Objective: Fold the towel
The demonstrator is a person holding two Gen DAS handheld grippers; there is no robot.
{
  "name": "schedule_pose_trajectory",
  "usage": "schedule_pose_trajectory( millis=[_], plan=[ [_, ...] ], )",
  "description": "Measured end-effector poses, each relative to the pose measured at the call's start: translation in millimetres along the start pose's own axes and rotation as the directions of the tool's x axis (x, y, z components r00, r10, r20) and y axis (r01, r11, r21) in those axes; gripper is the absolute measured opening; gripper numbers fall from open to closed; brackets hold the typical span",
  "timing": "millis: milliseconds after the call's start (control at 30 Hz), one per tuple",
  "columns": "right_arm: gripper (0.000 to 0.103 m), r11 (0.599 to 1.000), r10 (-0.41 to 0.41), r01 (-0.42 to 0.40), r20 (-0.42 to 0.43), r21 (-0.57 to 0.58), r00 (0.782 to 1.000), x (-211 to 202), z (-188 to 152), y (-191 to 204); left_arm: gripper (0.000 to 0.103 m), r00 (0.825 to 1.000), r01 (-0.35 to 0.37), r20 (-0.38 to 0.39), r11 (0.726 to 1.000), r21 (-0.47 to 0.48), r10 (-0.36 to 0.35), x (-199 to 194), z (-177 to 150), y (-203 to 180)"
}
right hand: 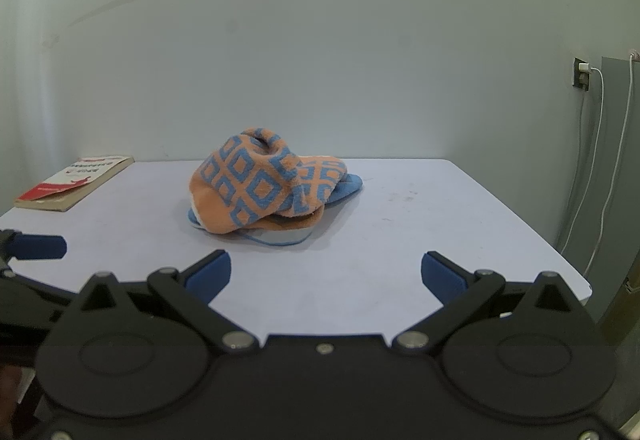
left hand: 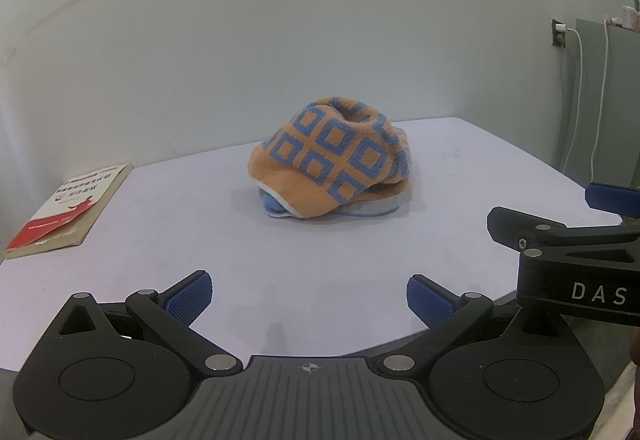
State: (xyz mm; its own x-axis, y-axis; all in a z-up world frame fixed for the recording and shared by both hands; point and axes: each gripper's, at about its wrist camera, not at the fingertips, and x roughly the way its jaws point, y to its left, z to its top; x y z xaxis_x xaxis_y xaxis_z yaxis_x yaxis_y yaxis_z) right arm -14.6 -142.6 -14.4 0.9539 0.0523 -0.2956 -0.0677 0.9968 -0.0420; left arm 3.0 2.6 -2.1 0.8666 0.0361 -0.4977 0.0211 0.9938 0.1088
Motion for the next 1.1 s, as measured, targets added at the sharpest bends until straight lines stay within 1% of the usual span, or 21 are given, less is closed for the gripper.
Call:
schedule_pose_trajectory(
  millis=[133, 267, 433, 500, 567, 633, 667, 767, 833, 933, 1000, 1033, 1100],
  plan=[
    [0.103, 1.0, 0.0, 0.0, -0.003, 0.0, 1.0, 1, -1, 1, 0.103, 1.0, -0.001, 0.008, 1.0, -0.002, 0.001, -4, -6, -1],
    [0.103, 1.0, 0.008, -0.008, -0.013, 0.01, 1.0, 5, 1, -2, 0.103, 1.0, 0.008, 0.01, 0.999, -0.031, -0.008, -1, -5, 7],
    [0.103, 1.0, 0.011, -0.011, -0.007, 0.023, 1.0, 21, 18, -9, 0.103, 0.999, -0.012, 0.038, 0.998, -0.058, 0.014, 10, 4, 26],
    [0.103, 1.0, 0.01, -0.011, 0.026, 0.014, 1.0, 27, 26, -9, 0.103, 0.998, -0.022, 0.058, 0.998, -0.061, 0.025, 17, 9, 34],
    [0.103, 1.0, 0.005, -0.003, 0.085, -0.024, 0.996, 37, 33, -5, 0.103, 0.996, -0.025, 0.085, 0.997, -0.075, 0.031, 23, 15, 42],
    [0.103, 1.0, -0.002, 0.007, 0.141, -0.029, 0.99, 49, 38, -4, 0.103, 0.997, -0.011, 0.078, 0.997, -0.079, 0.017, 32, 21, 50],
    [0.103, 1.0, 0.005, -0.001, 0.144, -0.028, 0.99, 56, 39, -4, 0.103, 0.998, -0.002, 0.069, 0.997, -0.081, 0.008, 38, 25, 54],
    [0.103, 0.998, 0.043, -0.04, 0.068, -0.041, 0.997, 80, 47, -5, 0.103, 0.999, 0.013, 0.052, 0.996, -0.085, -0.009, 55, 33, 62],
    [0.103, 0.996, 0.072, -0.071, 0.023, -0.047, 0.997, 99, 56, -7, 0.103, 0.999, 0.022, 0.047, 0.996, -0.09, -0.018, 66, 38, 67],
    [0.103, 0.991, 0.124, -0.124, 0.013, -0.044, 0.992, 118, 67, -8, 0.103, 0.997, 0.042, 0.063, 0.996, -0.083, -0.037, 83, 44, 73],
    [0.103, 0.986, 0.163, -0.163, -0.005, -0.041, 0.987, 133, 76, -9, 0.103, 0.998, 0.026, 0.061, 0.998, -0.055, -0.022, 97, 49, 74],
    [0.102, 0.981, 0.185, -0.186, -0.014, -0.048, 0.983, 140, 81, -9, 0.103, 0.998, 0.02, 0.059, 0.999, -0.048, -0.017, 103, 50, 74],
    [0.097, 0.974, 0.216, -0.216, -0.006, -0.062, 0.976, 153, 90, -9, 0.103, 0.998, 0.023, 0.057, 0.999, -0.043, -0.021, 117, 54, 76]
  ],
)
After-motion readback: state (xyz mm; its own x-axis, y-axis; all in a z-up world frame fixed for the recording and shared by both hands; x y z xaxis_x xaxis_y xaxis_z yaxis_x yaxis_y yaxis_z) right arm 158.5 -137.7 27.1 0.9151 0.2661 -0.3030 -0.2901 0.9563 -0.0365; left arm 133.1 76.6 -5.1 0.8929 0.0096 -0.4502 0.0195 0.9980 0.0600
